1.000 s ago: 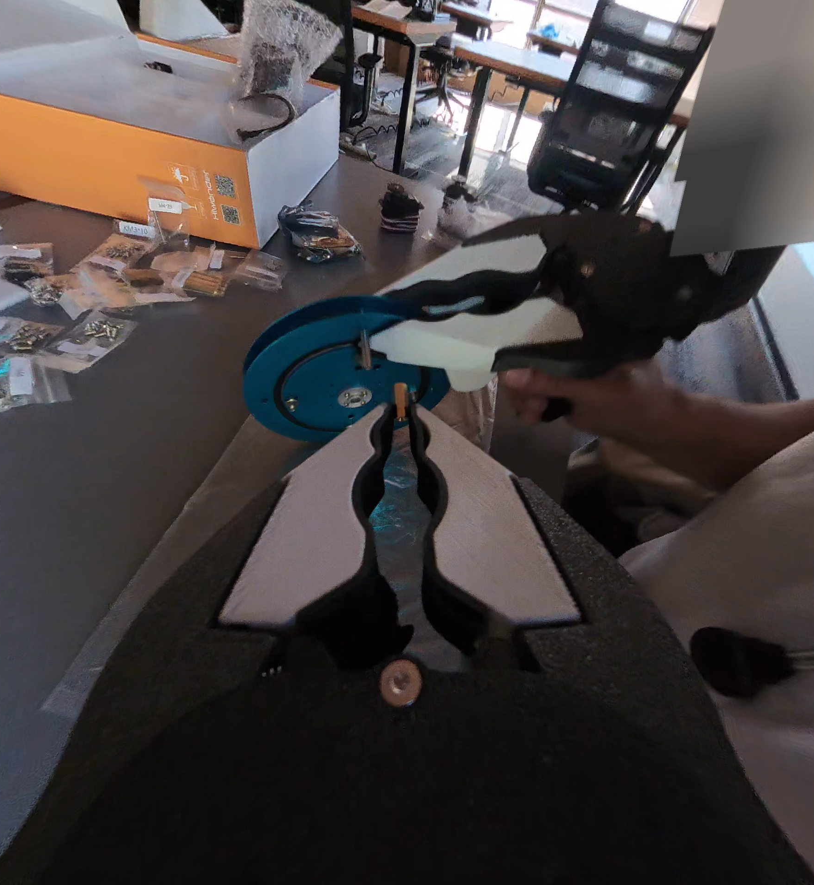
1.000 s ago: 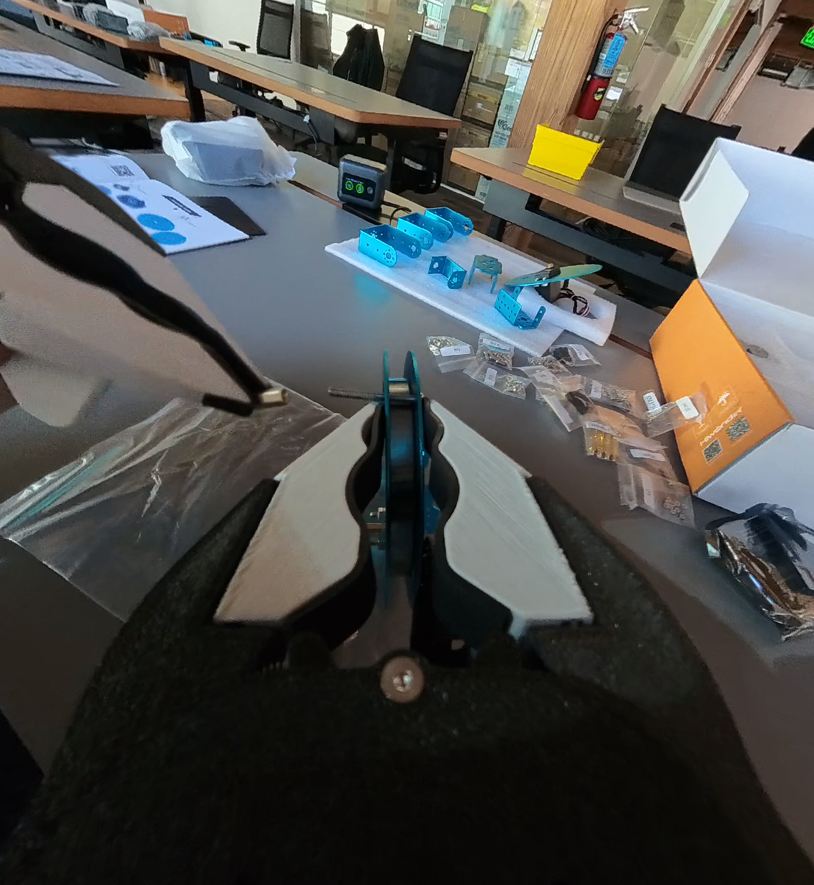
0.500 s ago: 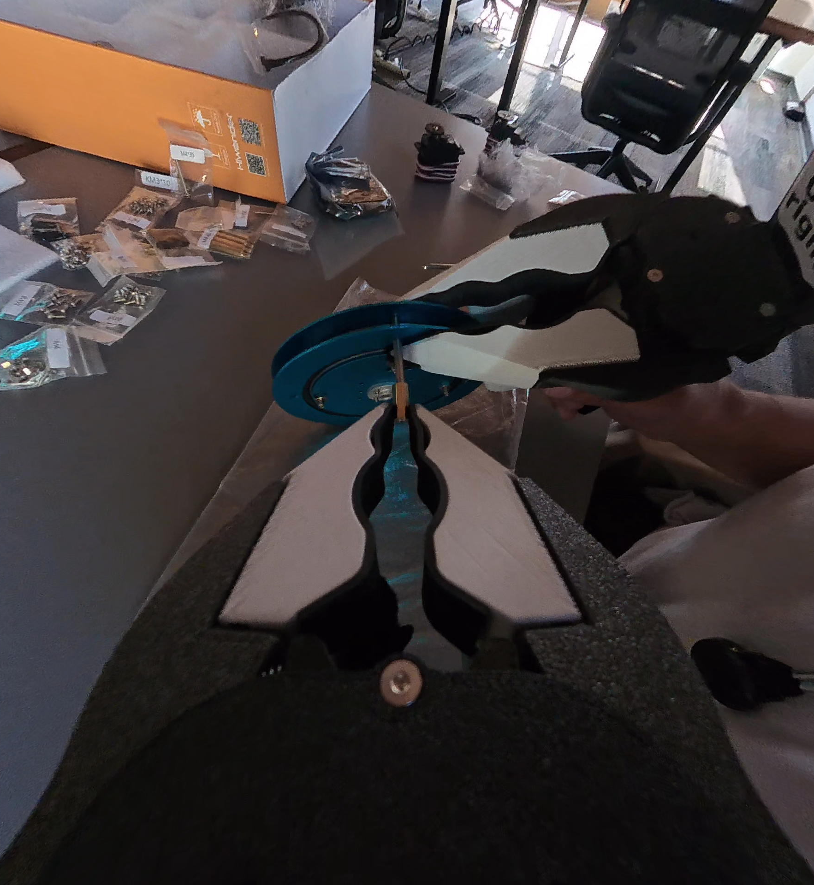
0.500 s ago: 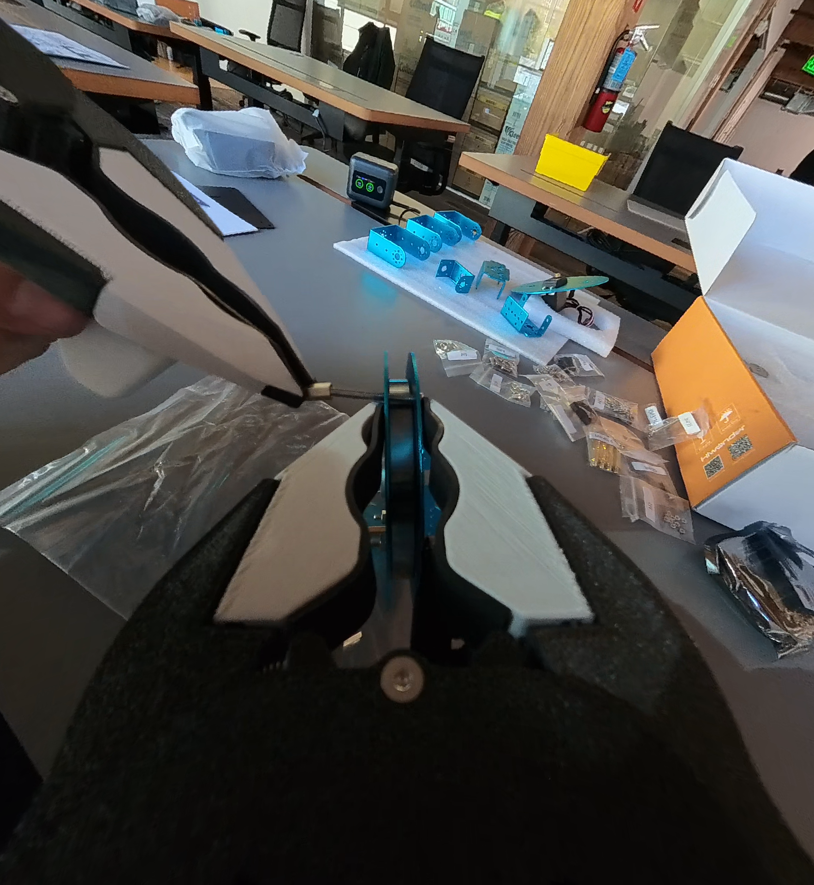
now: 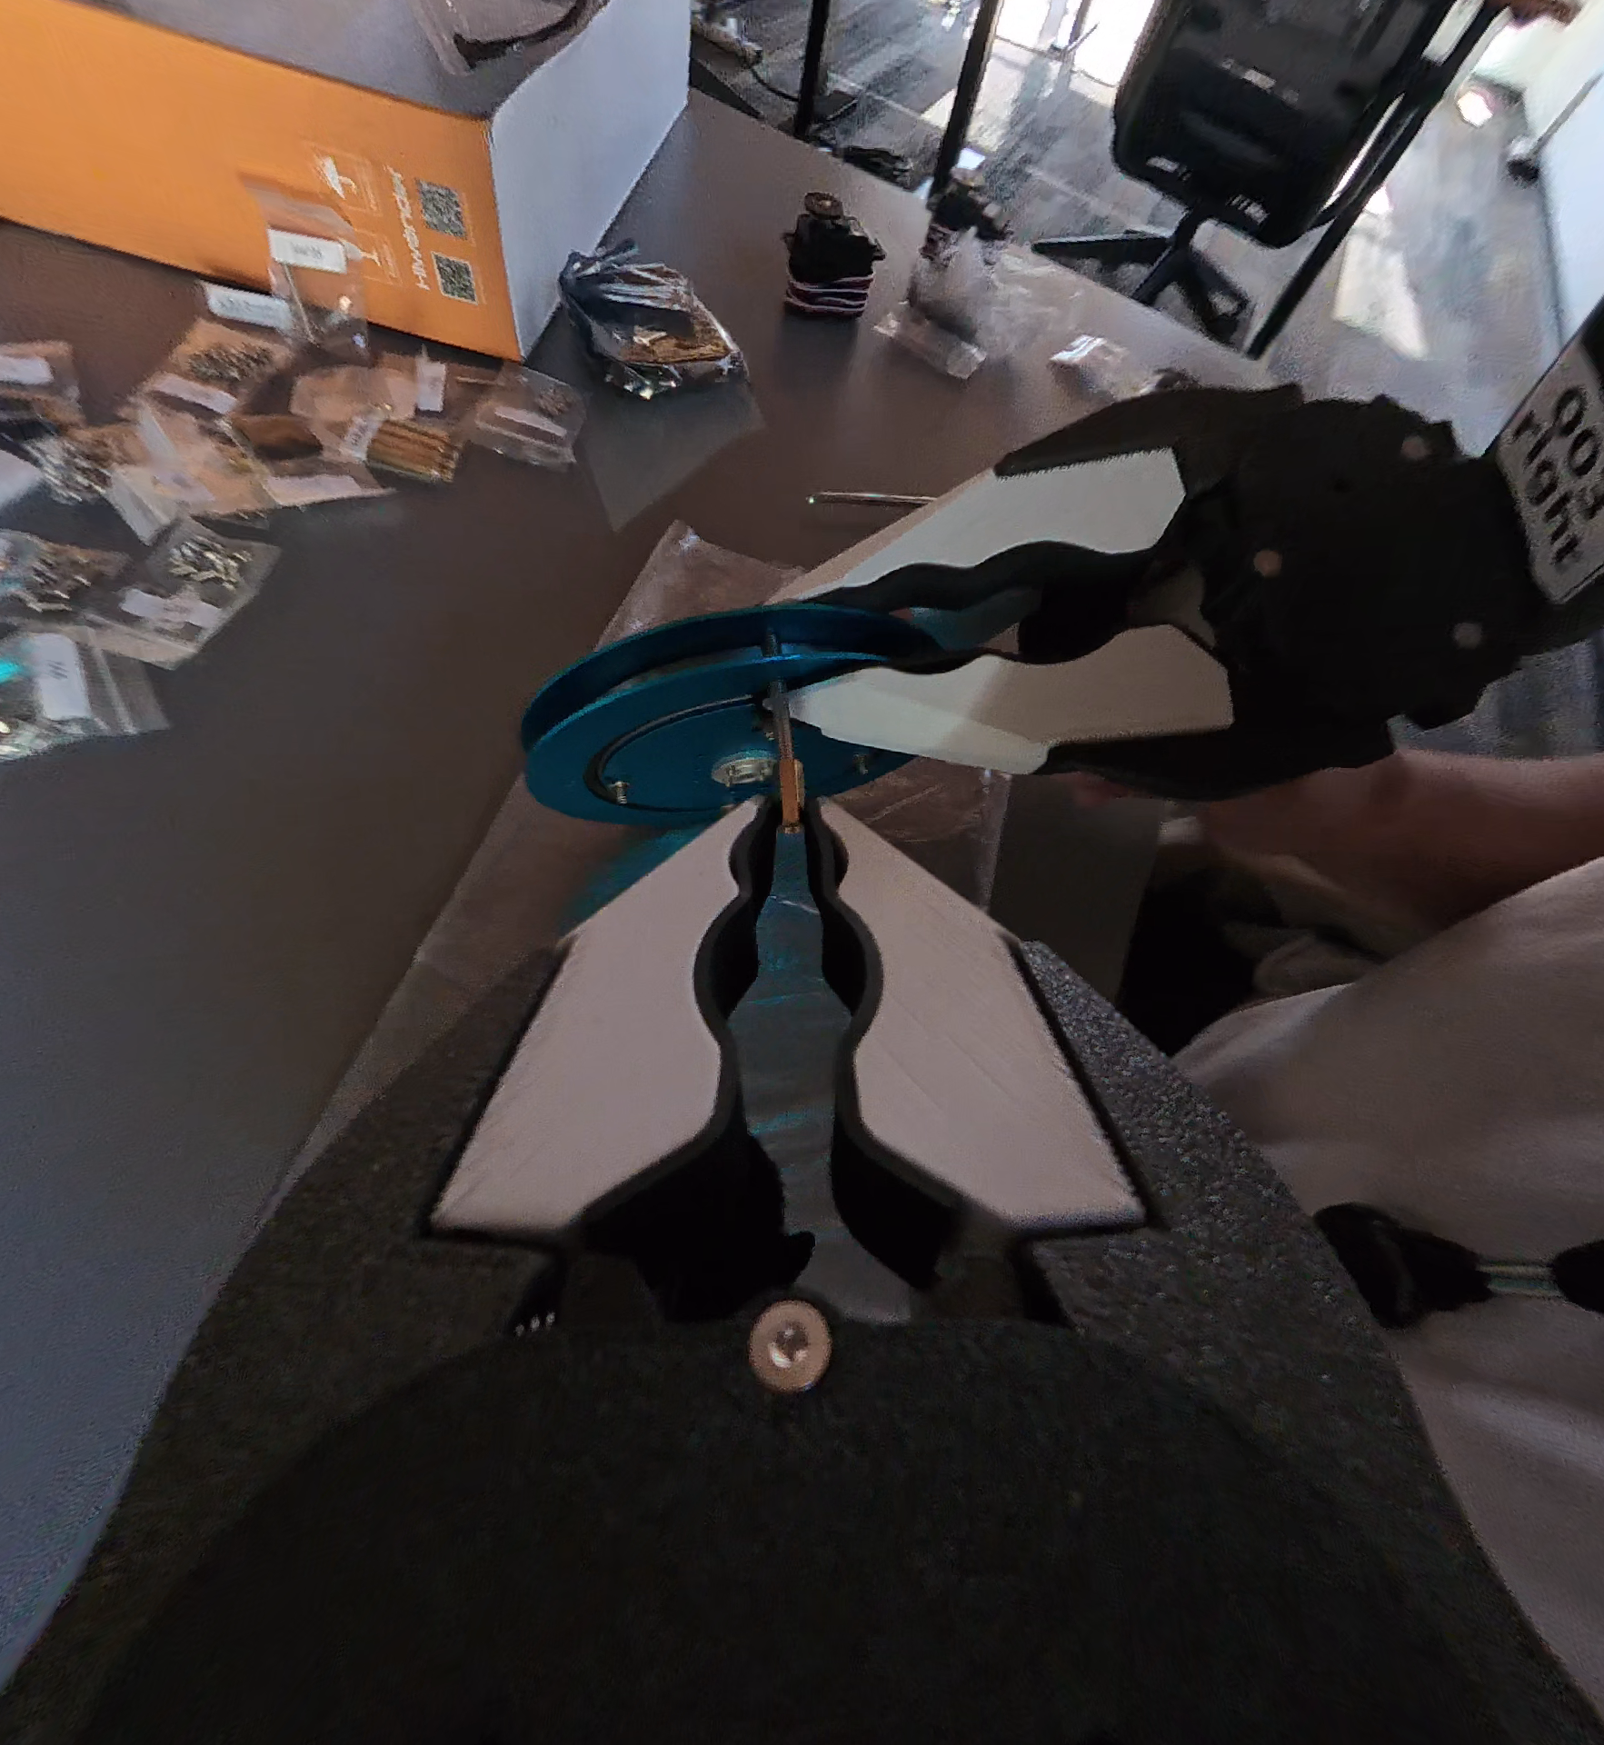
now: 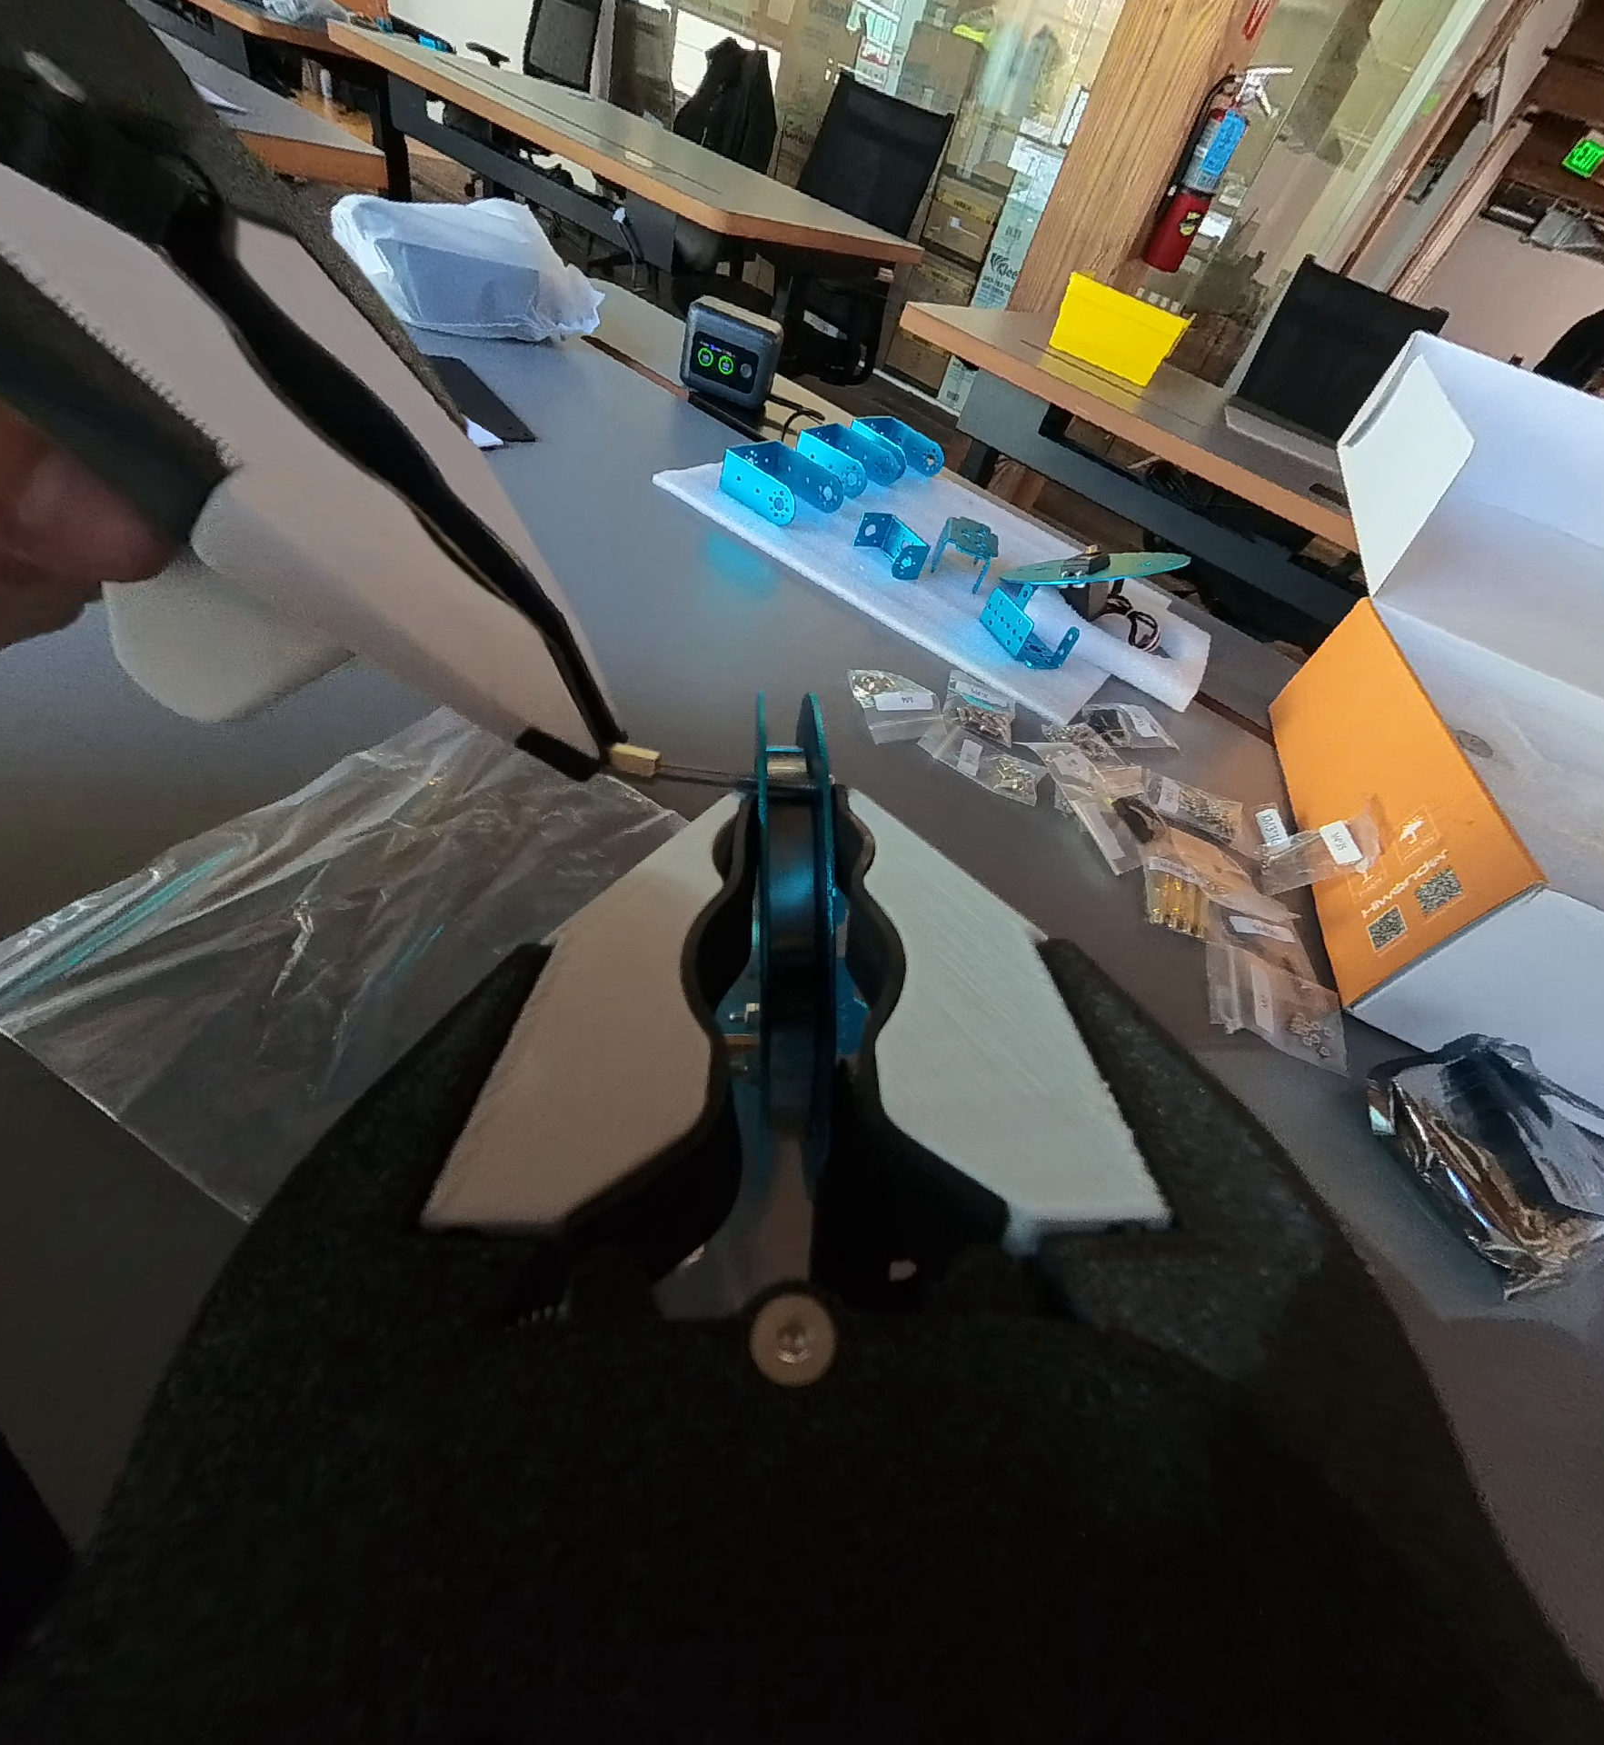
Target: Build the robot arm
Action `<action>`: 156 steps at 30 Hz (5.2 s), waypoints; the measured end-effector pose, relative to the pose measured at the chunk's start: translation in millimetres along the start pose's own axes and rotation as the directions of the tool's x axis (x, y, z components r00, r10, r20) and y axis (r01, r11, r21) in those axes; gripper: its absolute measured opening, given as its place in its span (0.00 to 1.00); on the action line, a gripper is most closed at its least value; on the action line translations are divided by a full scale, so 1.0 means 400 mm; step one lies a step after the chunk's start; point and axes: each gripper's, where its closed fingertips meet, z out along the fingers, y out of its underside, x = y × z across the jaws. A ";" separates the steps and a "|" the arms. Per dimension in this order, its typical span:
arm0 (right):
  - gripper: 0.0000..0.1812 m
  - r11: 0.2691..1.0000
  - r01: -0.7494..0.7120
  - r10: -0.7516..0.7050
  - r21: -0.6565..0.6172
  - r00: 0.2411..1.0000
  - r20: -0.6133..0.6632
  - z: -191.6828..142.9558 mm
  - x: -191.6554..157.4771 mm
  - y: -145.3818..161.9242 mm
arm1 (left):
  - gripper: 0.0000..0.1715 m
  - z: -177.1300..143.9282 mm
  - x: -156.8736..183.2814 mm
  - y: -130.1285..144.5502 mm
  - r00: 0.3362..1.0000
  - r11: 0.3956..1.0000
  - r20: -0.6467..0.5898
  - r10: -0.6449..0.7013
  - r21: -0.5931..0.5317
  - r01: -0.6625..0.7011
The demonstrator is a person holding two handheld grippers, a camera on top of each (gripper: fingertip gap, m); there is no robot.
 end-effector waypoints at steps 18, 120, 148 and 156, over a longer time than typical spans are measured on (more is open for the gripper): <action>0.08 1.000 0.019 -0.019 0.006 1.000 0.007 -0.001 -0.008 -0.001 | 0.03 0.000 0.004 0.009 0.872 0.936 -0.364 -0.328 0.004 0.353; 0.08 0.988 -0.126 0.118 0.083 0.988 0.099 -0.003 0.044 0.009 | 0.03 0.010 0.048 0.016 0.988 0.996 -0.135 -0.071 -0.066 0.063; 0.08 0.992 -0.074 0.067 0.102 0.995 0.074 -0.016 0.036 0.009 | 0.03 0.042 0.021 -0.032 0.947 0.945 -0.133 -0.294 -0.187 0.267; 0.08 0.992 -0.072 0.065 0.102 0.995 0.073 -0.017 0.037 0.010 | 0.03 0.042 0.021 -0.033 0.831 0.871 -0.265 -0.490 -0.190 0.453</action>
